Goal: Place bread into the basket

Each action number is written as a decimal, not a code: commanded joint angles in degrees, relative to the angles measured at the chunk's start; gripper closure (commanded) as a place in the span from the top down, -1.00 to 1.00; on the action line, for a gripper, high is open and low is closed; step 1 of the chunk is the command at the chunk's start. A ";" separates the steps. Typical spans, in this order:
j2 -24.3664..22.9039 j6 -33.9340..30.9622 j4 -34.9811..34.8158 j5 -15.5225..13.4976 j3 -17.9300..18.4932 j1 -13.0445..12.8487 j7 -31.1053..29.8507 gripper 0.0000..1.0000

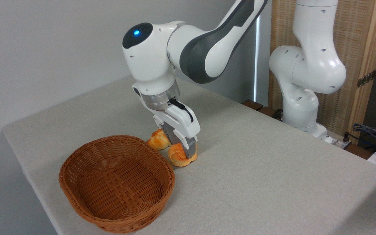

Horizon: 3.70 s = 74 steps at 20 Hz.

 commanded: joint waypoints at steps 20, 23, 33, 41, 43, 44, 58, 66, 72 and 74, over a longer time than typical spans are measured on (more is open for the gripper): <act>-2.89 -6.46 12.02 -1.78 0.98 0.18 3.56 0.02; -1.93 -5.84 14.84 -3.10 1.07 0.36 3.65 0.02; 4.49 -2.60 22.67 -5.83 0.55 0.18 3.47 0.10; 7.92 4.08 22.67 -5.92 -2.70 -0.17 3.48 0.12; 8.45 4.44 22.67 -5.92 -2.97 -0.17 3.47 0.27; 8.62 4.96 22.67 -5.92 -2.97 -0.17 3.47 0.28; 9.24 7.87 22.67 -5.92 -3.06 -0.17 3.12 1.00; 9.15 7.87 22.67 -5.92 -3.06 -0.17 3.03 1.00; 7.14 6.73 22.67 -5.30 -2.27 0.01 2.42 1.00; 5.82 4.11 22.67 -5.30 -1.57 0.62 2.16 1.00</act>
